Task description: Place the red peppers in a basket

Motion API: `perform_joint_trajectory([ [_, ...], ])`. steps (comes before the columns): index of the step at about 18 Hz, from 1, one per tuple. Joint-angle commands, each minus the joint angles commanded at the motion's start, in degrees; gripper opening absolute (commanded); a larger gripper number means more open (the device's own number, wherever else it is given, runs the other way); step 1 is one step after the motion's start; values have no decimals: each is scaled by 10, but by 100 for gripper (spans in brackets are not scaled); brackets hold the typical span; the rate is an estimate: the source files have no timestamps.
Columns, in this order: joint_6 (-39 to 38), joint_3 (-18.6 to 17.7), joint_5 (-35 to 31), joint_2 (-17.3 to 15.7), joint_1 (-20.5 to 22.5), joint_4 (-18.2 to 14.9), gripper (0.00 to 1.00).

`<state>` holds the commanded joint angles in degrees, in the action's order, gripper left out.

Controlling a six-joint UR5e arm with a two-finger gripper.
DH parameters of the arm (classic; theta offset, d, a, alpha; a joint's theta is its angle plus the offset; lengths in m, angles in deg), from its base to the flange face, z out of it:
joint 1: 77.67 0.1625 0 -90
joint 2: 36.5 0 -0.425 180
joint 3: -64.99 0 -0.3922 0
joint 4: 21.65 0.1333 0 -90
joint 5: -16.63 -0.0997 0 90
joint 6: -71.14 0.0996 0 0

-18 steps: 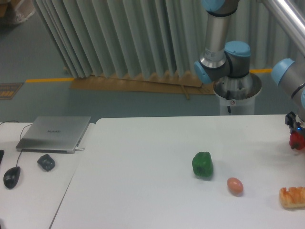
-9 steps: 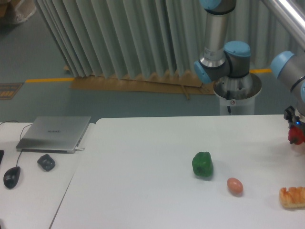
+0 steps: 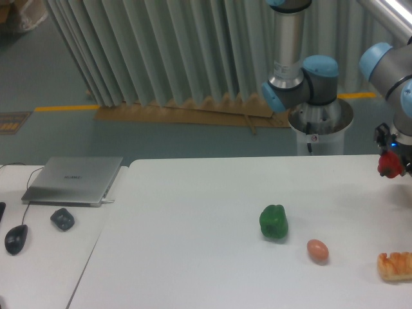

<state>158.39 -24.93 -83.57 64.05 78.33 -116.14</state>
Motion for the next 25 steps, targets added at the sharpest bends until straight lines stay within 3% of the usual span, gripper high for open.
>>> perform_joint_trajectory([
  [3,49,26,1,2,18,9,36],
  [5,64,34,2,8,27,49,36],
  [12,99,21,-1,33,68,100,36],
  [16,131,19,-3,40,91,102,36],
  [22,162,19,-3,56,113,130,39],
  [24,162,19,-3,57,113,130,50],
  [25,164,18,-3,59,113,132,99],
])
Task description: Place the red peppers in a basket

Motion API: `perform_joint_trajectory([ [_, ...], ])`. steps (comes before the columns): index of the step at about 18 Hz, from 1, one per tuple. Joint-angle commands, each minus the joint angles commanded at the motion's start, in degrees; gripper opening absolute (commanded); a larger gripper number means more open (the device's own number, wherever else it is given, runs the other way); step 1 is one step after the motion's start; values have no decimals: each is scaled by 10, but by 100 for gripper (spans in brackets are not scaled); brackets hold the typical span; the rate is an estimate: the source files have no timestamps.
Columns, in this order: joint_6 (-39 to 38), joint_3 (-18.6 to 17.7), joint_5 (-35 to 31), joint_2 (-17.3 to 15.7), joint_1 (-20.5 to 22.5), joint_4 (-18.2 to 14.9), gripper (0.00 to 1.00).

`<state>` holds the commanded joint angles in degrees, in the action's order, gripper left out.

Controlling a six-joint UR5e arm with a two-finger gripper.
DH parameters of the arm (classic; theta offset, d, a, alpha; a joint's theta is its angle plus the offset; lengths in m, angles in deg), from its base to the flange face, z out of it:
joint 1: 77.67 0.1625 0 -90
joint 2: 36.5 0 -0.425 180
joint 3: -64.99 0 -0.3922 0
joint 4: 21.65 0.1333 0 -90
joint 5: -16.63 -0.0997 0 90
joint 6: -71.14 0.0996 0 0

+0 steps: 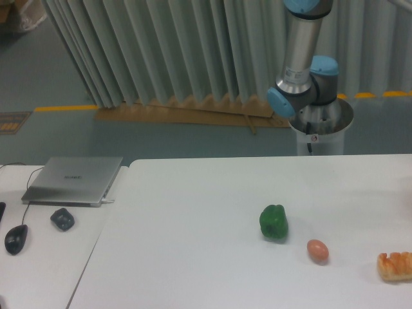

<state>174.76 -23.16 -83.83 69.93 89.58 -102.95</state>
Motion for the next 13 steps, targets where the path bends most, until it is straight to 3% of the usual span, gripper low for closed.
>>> perform_joint_trajectory([
  [13,-13,5,15,-4,-18,-6,100],
])
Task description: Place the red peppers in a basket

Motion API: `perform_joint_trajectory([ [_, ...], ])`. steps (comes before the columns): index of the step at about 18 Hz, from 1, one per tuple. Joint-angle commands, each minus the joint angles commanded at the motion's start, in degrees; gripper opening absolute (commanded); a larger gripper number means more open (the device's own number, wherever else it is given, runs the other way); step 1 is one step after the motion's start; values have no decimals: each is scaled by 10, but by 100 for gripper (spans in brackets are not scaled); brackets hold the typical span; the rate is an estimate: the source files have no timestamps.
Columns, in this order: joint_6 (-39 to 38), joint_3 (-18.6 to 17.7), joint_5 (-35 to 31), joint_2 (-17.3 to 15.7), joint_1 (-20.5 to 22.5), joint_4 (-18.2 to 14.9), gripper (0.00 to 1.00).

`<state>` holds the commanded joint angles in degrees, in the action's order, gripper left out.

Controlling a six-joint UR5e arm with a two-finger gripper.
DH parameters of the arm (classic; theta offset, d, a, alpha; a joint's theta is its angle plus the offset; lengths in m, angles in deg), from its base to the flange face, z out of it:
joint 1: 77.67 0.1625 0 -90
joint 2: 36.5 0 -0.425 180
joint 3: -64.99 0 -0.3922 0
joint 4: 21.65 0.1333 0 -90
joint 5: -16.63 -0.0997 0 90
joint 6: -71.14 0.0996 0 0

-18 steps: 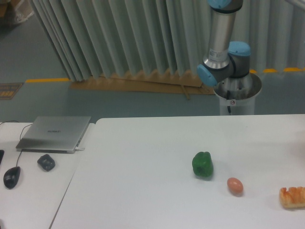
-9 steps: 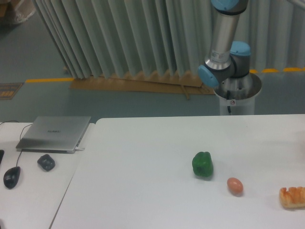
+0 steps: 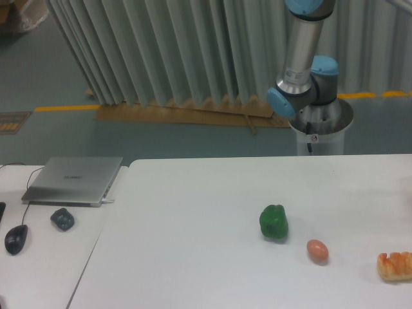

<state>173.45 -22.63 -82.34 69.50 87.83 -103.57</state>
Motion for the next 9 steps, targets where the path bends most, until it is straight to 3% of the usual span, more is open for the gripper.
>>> perform_joint_trajectory([
  [3,-12,1,14,-8,-8,-9,100],
  [9,-105,1,26,-22,-83,-5,100],
])
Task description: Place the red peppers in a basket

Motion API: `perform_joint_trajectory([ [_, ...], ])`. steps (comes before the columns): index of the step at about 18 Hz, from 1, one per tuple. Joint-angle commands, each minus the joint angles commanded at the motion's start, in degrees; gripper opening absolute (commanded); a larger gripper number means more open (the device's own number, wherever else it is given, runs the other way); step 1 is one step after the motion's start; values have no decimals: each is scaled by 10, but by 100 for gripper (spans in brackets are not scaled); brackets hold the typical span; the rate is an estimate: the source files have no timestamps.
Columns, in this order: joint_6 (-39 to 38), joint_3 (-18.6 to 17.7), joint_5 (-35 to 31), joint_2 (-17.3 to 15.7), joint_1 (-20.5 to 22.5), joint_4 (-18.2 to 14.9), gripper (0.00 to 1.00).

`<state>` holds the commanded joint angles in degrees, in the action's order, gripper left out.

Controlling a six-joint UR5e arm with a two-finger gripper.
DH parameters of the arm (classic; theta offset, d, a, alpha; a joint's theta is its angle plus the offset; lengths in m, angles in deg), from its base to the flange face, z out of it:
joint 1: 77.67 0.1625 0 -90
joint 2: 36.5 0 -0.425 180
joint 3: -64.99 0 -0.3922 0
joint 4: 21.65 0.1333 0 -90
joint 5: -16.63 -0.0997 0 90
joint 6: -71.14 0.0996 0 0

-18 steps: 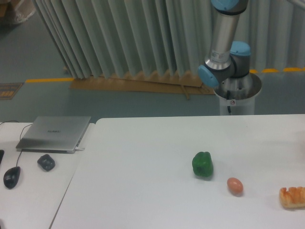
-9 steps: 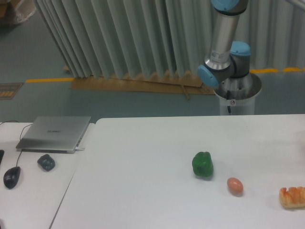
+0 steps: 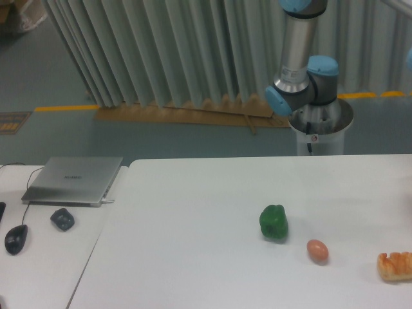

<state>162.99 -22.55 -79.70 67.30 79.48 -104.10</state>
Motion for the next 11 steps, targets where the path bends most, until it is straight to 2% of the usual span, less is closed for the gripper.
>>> perform_joint_trajectory([
  [5,-40,0,4,-22,-15,-3,100],
  [8,-45,-7,10,-25,-65,-5,100],
  [11,-89,-18,45,-35,-83,-3,100],
])
